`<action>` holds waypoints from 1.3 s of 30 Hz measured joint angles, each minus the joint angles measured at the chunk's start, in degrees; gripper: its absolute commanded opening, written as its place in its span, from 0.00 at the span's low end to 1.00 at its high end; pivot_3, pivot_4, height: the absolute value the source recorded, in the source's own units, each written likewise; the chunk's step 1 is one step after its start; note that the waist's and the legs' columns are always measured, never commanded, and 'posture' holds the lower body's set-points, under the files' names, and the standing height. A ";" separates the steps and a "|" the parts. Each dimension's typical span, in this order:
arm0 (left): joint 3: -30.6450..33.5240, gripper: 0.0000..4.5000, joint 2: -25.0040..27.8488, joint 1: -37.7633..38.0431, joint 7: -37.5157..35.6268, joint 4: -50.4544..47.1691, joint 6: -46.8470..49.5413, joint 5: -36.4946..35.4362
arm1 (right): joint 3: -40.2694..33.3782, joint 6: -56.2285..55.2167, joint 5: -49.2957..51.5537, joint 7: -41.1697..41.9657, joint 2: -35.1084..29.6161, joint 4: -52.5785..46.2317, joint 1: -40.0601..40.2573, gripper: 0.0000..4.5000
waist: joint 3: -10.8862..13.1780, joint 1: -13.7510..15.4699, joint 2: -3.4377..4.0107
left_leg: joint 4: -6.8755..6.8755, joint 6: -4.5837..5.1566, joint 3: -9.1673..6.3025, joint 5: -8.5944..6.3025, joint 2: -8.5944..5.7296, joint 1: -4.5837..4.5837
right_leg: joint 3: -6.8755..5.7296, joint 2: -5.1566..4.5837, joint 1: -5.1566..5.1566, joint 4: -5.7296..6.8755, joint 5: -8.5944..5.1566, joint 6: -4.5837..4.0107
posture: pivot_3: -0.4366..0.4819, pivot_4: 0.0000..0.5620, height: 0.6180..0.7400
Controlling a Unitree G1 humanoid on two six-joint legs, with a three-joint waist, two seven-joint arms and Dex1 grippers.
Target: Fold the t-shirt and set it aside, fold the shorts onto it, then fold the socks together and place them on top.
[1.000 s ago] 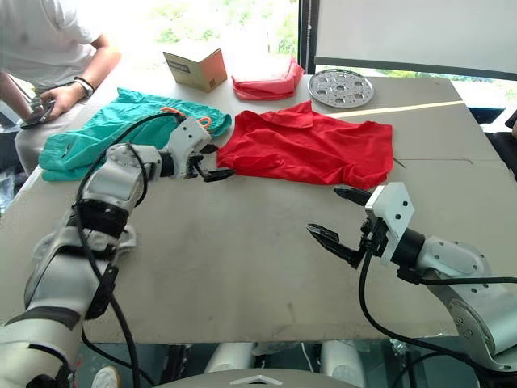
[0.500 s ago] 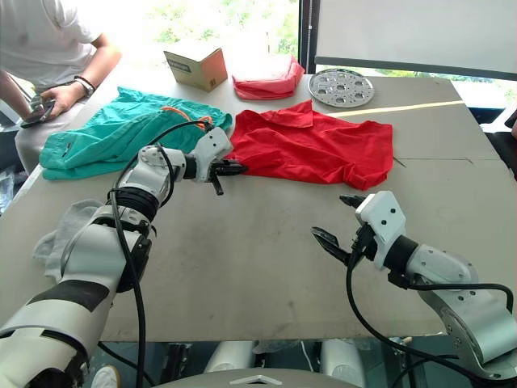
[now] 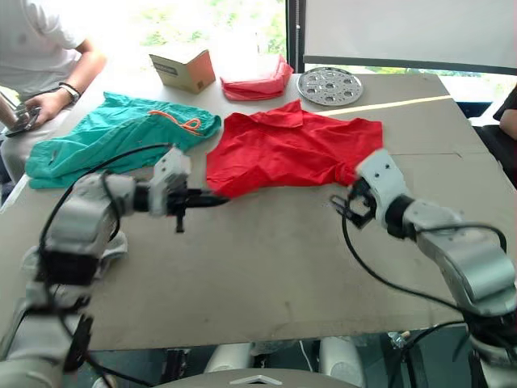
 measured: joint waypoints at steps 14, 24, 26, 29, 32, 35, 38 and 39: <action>10.00 0.00 0.78 16.71 15.39 -20.19 9.25 -6.16 | 21.83 -4.08 -16.32 11.65 -4.98 23.30 -16.13 0.61 | 0.10 0.76 0.18 | -0.02 -0.13 0.11 0.08 -0.12 -0.04 | -0.10 -0.06 -0.03 -0.08 0.02 0.00 | 0.48 0.27 1.00; 8.28 0.00 -1.15 17.79 19.36 -20.02 6.43 -6.04 | 18.53 -11.18 -14.11 29.26 -16.17 21.06 -9.94 0.99 | 0.10 1.03 0.18 | 0.01 0.06 0.15 -0.04 -0.13 0.04 | -0.06 -0.07 0.02 -0.08 0.02 0.00 | 0.48 0.27 1.00; 7.72 0.00 -1.18 17.60 19.60 -19.84 5.28 -5.98 | 17.80 -12.60 -13.83 32.24 -18.90 18.94 -7.53 0.99 | 0.10 1.09 0.19 | 0.01 0.06 0.14 -0.04 -0.11 0.04 | -0.07 -0.07 0.02 -0.09 0.01 0.00 | 0.48 0.27 1.00; 7.65 0.00 -1.71 17.59 20.25 -19.67 4.42 -5.98 | 17.49 -17.08 -17.52 32.37 -20.93 19.63 -5.02 0.99 | 0.09 1.11 0.18 | 0.02 0.06 0.16 -0.04 -0.11 0.04 | -0.06 -0.08 0.02 -0.09 0.01 -0.01 | 0.48 0.27 1.00; 7.63 0.00 -1.77 17.73 20.50 -19.64 4.02 -6.00 | 17.67 -19.87 -21.12 31.10 -20.50 22.95 -4.49 0.99 | 0.09 1.00 0.19 | 0.04 0.05 0.27 -0.03 -0.11 0.08 | -0.01 -0.08 0.02 -0.09 -0.01 -0.04 | 0.48 0.27 1.00; 7.67 0.00 -1.78 17.83 20.65 -19.63 3.82 -6.01 | 18.93 -23.04 -25.13 31.04 -19.47 27.66 -4.77 0.99 | 0.09 1.06 0.18 | 0.04 0.04 0.26 -0.03 -0.11 0.08 | -0.02 -0.07 0.02 -0.08 0.00 -0.03 | 0.48 0.27 1.00; 7.74 0.00 -1.78 17.91 20.76 -19.31 3.38 -6.01 | 19.39 -25.54 -27.35 31.96 -17.60 30.65 -6.45 0.87 | 0.01 0.87 0.06 | 0.04 0.02 0.26 -0.02 -0.09 0.13 | -0.02 -0.03 0.06 -0.08 0.01 -0.02 | 0.48 0.27 1.00; 7.74 0.00 -1.78 17.91 20.81 -19.22 3.24 -6.01 | 19.95 -26.59 -28.51 32.23 -17.04 31.82 -7.06 0.82 | -0.04 0.71 -0.01 | 0.05 0.03 0.26 -0.02 -0.09 0.19 | -0.01 -0.03 0.11 -0.08 0.00 -0.03 | 0.48 0.27 1.00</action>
